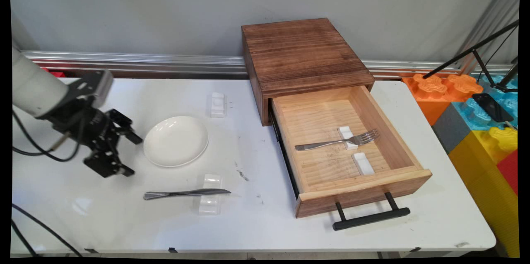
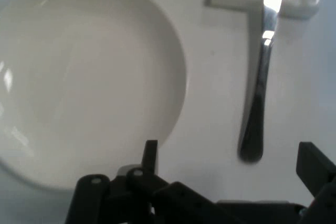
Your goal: Pick up the knife from the right of the white plate
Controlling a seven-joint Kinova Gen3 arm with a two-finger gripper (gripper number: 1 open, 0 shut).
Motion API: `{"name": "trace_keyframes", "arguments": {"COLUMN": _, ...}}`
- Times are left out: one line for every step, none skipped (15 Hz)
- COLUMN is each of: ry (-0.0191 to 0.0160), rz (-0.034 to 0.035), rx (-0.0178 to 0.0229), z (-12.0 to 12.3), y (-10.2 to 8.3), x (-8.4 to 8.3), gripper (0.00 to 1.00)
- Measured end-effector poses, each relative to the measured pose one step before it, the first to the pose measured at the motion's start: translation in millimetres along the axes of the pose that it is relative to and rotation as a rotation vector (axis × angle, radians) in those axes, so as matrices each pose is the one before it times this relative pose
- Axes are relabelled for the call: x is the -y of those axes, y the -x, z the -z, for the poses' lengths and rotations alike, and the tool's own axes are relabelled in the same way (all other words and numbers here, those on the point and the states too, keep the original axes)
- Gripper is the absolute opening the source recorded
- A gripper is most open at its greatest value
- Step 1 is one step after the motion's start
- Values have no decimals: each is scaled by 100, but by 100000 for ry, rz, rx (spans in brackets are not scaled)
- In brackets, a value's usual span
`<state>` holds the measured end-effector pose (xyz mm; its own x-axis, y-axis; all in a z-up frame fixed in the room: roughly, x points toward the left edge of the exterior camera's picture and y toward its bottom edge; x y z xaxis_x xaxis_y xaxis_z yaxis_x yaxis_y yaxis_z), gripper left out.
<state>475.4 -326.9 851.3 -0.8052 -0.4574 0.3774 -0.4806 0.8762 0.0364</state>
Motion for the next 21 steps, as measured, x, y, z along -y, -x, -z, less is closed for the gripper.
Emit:
{"name": "trace_keyframes", "arguments": {"ry": 364, "rz": -388, "rx": -71, "z": -538, "y": -811, "x": -351, "gripper": 100}}
{"name": "trace_keyframes", "arguments": {"ry": 272, "rz": -244, "rx": 13, "z": -361, "y": -548, "x": -233, "gripper": 100}}
{"name": "trace_keyframes", "arguments": {"ry": 573, "rz": -466, "rx": 208, "z": -703, "y": -1053, "x": -455, "gripper": 100}}
{"name": "trace_keyframes", "arguments": {"ry": 354, "rz": -309, "rx": 257, "z": -425, "y": -643, "x": -267, "gripper": 100}}
{"name": "trace_keyframes", "arguments": {"ry": 580, "rz": -205, "rx": 730, "z": -587, "y": -826, "x": -352, "gripper": 100}}
{"name": "trace_keyframes", "arguments": {"ry": 539, "rz": -456, "rx": 949, "z": -640, "y": -876, "x": -325, "gripper": 100}}
{"name": "trace_keyframes", "arguments": {"ry": 258, "rz": -420, "rx": 615, "z": -380, "y": -497, "x": -171, "gripper": 100}}
{"name": "trace_keyframes", "arguments": {"ry": 232, "rz": -448, "rx": 544, "z": -308, "y": -354, "x": -129, "gripper": 100}}
{"name": "trace_keyframes", "arguments": {"ry": 379, "rz": -639, "rx": 783, "z": -437, "y": -485, "x": -176, "gripper": 100}}
{"name": "trace_keyframes", "arguments": {"ry": 822, "rz": -699, "rx": 1341, "z": -612, "y": -509, "x": -252, "gripper": 100}}
{"name": "trace_keyframes", "arguments": {"ry": 529, "rz": -513, "rx": 1006, "z": -528, "y": -357, "x": -180, "gripper": 100}}
{"name": "trace_keyframes", "arguments": {"ry": 298, "rz": -355, "rx": 616, "z": -380, "y": -240, "x": -99, "gripper": 100}}
{"name": "trace_keyframes", "arguments": {"ry": 313, "rz": -298, "rx": 779, "z": -662, "y": -352, "x": -111, "gripper": 100}}
{"name": "trace_keyframes", "arguments": {"ry": 177, "rz": -257, "rx": 522, "z": -579, "y": -318, "x": -48, "gripper": 100}}
{"name": "trace_keyframes", "arguments": {"ry": 107, "rz": -145, "rx": 340, "z": -401, "y": -210, "x": -29, "gripper": 100}}
{"name": "trace_keyframes", "arguments": {"ry": 25, "rz": -109, "rx": 323, "z": -383, "y": -176, "x": -12, "gripper": 100}}
{"name": "trace_keyframes", "arguments": {"ry": -10, "rz": -138, "rx": 321, "z": -365, "y": -171, "x": 1, "gripper": 100}}
{"name": "trace_keyframes", "arguments": {"ry": -56, "rz": -162, "rx": 466, "z": -538, "y": -247, "x": 10, "gripper": 100}}
{"name": "trace_keyframes", "arguments": {"ry": -48, "rz": -98, "rx": 337, "z": -439, "y": -205, "x": 23, "gripper": 100}}
{"name": "trace_keyframes", "arguments": {"ry": -28, "rz": -60, "rx": 173, "z": -284, "y": -143, "x": 11, "gripper": 100}}
{"name": "trace_keyframes", "arguments": {"ry": -49, "rz": -32, "rx": 223, "z": -261, "y": -119, "x": 29, "gripper": 100}}
